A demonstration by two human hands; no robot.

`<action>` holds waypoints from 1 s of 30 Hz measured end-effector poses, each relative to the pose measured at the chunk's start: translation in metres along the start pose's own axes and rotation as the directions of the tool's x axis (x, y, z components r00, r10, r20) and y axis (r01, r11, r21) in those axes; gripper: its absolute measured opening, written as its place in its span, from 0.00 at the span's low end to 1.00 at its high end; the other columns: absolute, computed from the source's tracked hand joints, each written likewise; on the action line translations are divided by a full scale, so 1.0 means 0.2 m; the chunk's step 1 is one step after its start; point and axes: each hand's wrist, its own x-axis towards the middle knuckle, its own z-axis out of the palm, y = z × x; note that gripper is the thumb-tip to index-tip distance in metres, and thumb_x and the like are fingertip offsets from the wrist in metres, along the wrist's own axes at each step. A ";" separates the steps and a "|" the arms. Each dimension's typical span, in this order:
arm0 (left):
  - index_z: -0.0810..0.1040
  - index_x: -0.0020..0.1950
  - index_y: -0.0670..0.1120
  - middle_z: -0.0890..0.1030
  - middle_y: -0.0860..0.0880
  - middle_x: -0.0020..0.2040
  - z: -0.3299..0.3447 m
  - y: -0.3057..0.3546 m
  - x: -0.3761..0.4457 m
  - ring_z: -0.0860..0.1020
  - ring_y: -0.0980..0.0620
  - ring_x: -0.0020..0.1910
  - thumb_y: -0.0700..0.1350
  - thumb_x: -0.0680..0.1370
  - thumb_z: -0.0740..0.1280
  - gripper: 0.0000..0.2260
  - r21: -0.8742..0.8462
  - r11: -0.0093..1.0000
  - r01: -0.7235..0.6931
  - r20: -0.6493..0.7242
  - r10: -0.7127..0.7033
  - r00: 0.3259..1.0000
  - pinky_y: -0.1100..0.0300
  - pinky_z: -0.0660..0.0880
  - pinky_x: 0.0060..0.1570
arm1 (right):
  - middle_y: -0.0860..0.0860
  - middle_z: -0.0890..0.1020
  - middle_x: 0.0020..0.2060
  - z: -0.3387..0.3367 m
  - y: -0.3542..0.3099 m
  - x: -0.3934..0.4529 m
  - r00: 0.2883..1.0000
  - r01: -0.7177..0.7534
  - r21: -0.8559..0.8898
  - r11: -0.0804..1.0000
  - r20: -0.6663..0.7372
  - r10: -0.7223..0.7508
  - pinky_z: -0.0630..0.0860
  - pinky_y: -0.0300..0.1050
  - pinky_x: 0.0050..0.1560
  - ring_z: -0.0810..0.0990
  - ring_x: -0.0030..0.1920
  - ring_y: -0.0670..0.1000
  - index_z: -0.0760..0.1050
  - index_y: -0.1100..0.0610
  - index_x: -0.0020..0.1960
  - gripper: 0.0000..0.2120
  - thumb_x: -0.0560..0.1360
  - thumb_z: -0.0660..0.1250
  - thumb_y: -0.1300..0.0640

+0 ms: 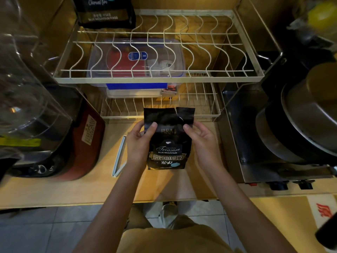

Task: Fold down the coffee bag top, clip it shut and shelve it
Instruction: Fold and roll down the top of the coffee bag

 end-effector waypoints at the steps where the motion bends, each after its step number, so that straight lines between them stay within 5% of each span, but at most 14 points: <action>1: 0.70 0.63 0.48 0.85 0.54 0.34 0.01 0.00 0.00 0.83 0.55 0.38 0.41 0.74 0.65 0.17 -0.028 1.000 -0.003 -0.050 0.001 0.999 0.61 0.80 0.36 | 0.45 0.86 0.33 0.01 0.01 -0.01 0.998 0.024 -0.007 1.000 -0.053 -0.025 0.78 0.34 0.33 0.84 0.38 0.43 0.71 0.57 0.63 0.18 0.74 0.65 0.63; 4: 0.62 0.68 0.53 0.84 0.51 0.34 0.03 0.00 0.00 0.83 0.52 0.39 0.37 0.75 0.65 0.25 -0.019 0.999 -0.029 -0.122 0.026 0.992 0.58 0.81 0.37 | 0.47 0.85 0.31 0.03 0.02 -0.02 0.982 0.074 0.000 0.997 -0.177 -0.072 0.80 0.38 0.34 0.84 0.37 0.45 0.68 0.48 0.63 0.22 0.73 0.66 0.65; 6: 0.70 0.63 0.52 0.84 0.53 0.36 0.02 0.01 0.01 0.82 0.55 0.39 0.36 0.74 0.64 0.20 0.024 0.998 -0.051 -0.115 0.054 0.992 0.60 0.80 0.36 | 0.48 0.85 0.31 0.04 0.02 -0.02 0.980 0.081 -0.075 0.994 -0.175 -0.094 0.81 0.41 0.33 0.84 0.36 0.46 0.74 0.47 0.55 0.16 0.73 0.65 0.65; 9: 0.80 0.49 0.49 0.82 0.55 0.36 -0.01 0.00 0.03 0.80 0.62 0.38 0.37 0.74 0.64 0.10 0.135 0.987 -0.086 -0.070 0.096 0.993 0.63 0.77 0.38 | 0.46 0.84 0.34 0.01 -0.02 0.01 0.997 0.071 -0.184 0.980 -0.008 -0.074 0.79 0.36 0.35 0.84 0.37 0.42 0.79 0.52 0.48 0.10 0.74 0.64 0.65; 13: 0.80 0.50 0.47 0.84 0.55 0.37 -0.07 0.00 0.02 0.81 0.59 0.41 0.41 0.73 0.67 0.07 0.177 0.982 -0.069 0.110 0.050 0.993 0.66 0.78 0.38 | 0.47 0.82 0.43 -0.05 -0.05 0.05 0.976 0.017 -0.262 0.965 0.213 0.041 0.78 0.30 0.39 0.82 0.41 0.38 0.75 0.55 0.59 0.12 0.77 0.60 0.63; 16: 0.80 0.49 0.54 0.83 0.56 0.44 -0.14 0.01 0.04 0.79 0.49 0.52 0.50 0.64 0.74 0.14 0.256 0.966 -0.036 0.240 -0.028 0.970 0.51 0.78 0.50 | 0.47 0.81 0.48 -0.09 -0.04 0.05 0.962 -0.005 -0.326 0.945 0.257 0.093 0.77 0.30 0.42 0.81 0.45 0.37 0.74 0.55 0.61 0.14 0.77 0.61 0.61; 19: 0.80 0.49 0.58 0.80 0.66 0.50 -0.17 0.00 0.04 0.74 0.53 0.58 0.53 0.63 0.73 0.15 0.354 0.933 -0.065 0.297 -0.046 0.954 0.43 0.71 0.59 | 0.48 0.81 0.53 -0.13 -0.02 0.04 0.943 -0.003 -0.402 0.916 0.303 0.136 0.80 0.41 0.51 0.80 0.54 0.46 0.75 0.51 0.60 0.17 0.72 0.68 0.62; 23: 0.81 0.48 0.49 0.68 0.54 0.67 -0.17 -0.03 0.04 0.63 0.54 0.67 0.44 0.68 0.71 0.09 0.369 0.929 -0.031 0.216 -0.053 0.975 0.56 0.72 0.55 | 0.52 0.79 0.56 -0.15 0.00 0.04 0.961 0.080 -0.437 0.896 0.271 0.046 0.73 0.57 0.62 0.75 0.60 0.52 0.80 0.51 0.52 0.13 0.69 0.71 0.61; 27: 0.82 0.46 0.41 0.72 0.51 0.65 -0.15 -0.05 0.03 0.68 0.56 0.64 0.41 0.70 0.69 0.06 0.296 0.954 -0.040 0.209 -0.024 0.978 0.71 0.74 0.47 | 0.45 0.68 0.68 -0.16 0.01 0.05 0.972 0.105 -0.508 0.855 0.235 0.020 0.62 0.53 0.69 0.60 0.71 0.48 0.81 0.47 0.47 0.10 0.66 0.71 0.52; 30: 0.82 0.44 0.40 0.76 0.52 0.61 -0.15 -0.08 0.04 0.69 0.54 0.65 0.45 0.68 0.70 0.10 0.246 0.968 -0.052 0.201 0.002 0.980 0.53 0.74 0.56 | 0.38 0.71 0.62 -0.15 0.01 0.06 0.969 0.116 -0.483 0.868 0.247 0.008 0.61 0.50 0.68 0.63 0.70 0.47 0.82 0.53 0.49 0.10 0.68 0.71 0.56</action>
